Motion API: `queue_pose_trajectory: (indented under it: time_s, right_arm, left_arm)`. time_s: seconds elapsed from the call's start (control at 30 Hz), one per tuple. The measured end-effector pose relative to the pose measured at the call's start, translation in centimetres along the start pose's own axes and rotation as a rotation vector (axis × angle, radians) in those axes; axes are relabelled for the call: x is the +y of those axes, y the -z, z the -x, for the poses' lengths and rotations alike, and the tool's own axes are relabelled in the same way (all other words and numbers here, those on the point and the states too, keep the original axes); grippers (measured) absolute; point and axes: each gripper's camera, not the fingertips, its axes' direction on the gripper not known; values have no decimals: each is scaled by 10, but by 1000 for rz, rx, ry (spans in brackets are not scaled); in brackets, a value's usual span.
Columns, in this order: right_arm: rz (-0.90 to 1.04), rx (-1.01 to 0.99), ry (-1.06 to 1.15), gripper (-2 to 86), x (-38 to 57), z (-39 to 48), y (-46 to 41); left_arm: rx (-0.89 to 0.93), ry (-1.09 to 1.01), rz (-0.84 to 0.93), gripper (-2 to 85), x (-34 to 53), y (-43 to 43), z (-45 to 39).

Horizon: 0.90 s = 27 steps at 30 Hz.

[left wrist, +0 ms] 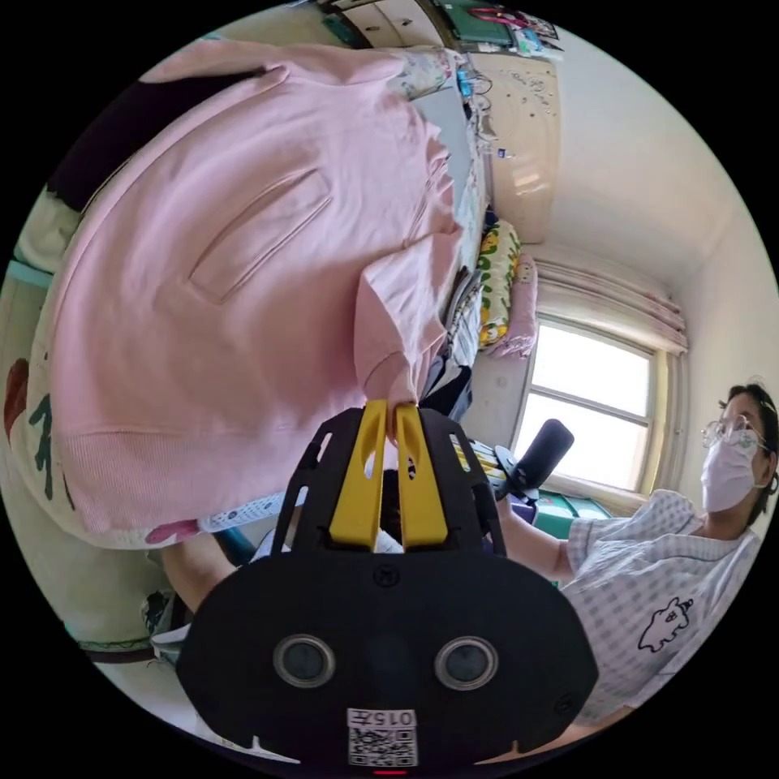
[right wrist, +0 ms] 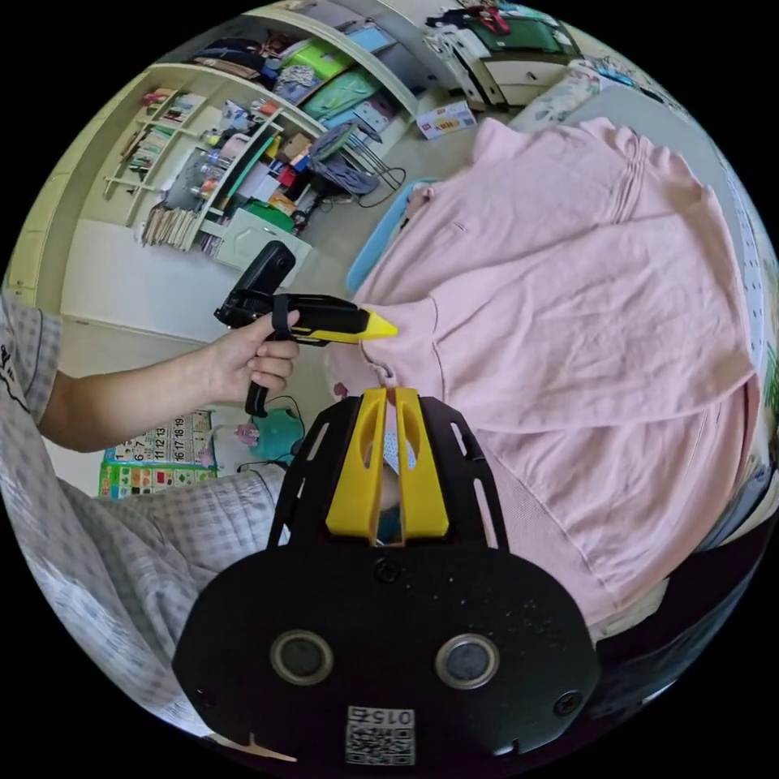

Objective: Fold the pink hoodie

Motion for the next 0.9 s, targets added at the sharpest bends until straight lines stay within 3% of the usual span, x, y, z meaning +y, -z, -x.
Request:
queue_pose_trajectory:
  time_s: [0.2,0.3,0.5,0.67,0.77,0.9]
  right_arm:
    - [15,-25,-177,33,47,-44,20]
    - [-149,3,-335,53,74,-93,70]
    - [-446,57,-615,84,110,-201,133]
    - [-542,-62,-762,107,106,-246,133]
    - [-547,-174,-770,99,102,-260,126]
    - [-512,-154,-820,53,105,-267,135]
  left_arm:
    - [-48,21,124,13,17,-9,-9]
    - [-42,-6,218,51,21,16,-26]
    - [-342,-222,85,106,-27,52,-124]
    - [-353,-456,35,126,-130,-35,-212]
    - [-345,-440,19,127,-181,-90,-240]
    - [-380,-401,39,109,-212,-141,-262]
